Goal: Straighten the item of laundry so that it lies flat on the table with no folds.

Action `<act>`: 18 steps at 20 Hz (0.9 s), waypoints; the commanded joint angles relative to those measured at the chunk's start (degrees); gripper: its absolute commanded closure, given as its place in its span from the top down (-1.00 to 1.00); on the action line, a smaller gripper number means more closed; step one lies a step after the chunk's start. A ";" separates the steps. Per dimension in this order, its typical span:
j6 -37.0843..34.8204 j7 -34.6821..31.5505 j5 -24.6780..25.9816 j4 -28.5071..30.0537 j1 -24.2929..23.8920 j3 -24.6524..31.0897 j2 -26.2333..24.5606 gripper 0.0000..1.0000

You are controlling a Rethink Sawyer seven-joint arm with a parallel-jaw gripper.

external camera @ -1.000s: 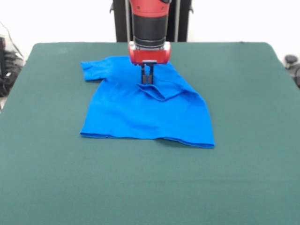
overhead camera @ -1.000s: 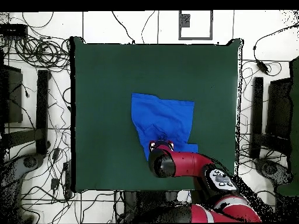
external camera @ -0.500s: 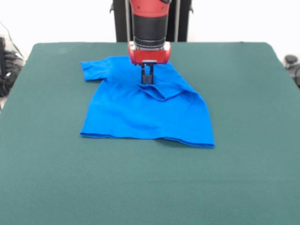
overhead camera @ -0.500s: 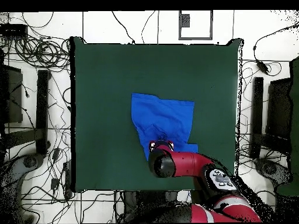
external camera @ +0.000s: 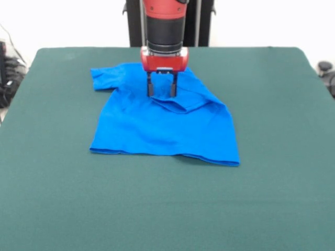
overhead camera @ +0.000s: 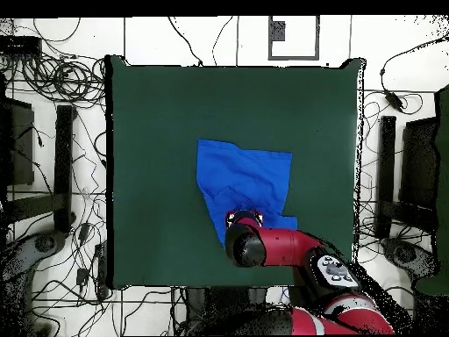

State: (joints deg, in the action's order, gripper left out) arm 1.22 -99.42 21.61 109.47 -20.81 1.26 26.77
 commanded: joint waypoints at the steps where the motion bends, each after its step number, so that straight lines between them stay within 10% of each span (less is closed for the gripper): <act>1: 4.30 -6.39 1.45 -3.87 0.52 5.52 -3.21 1.00; 18: 1.53 -7.00 -0.26 -3.33 2.54 4.12 -0.80 1.00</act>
State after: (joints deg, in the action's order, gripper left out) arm 1.22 -99.42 21.67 109.45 -20.55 1.12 26.84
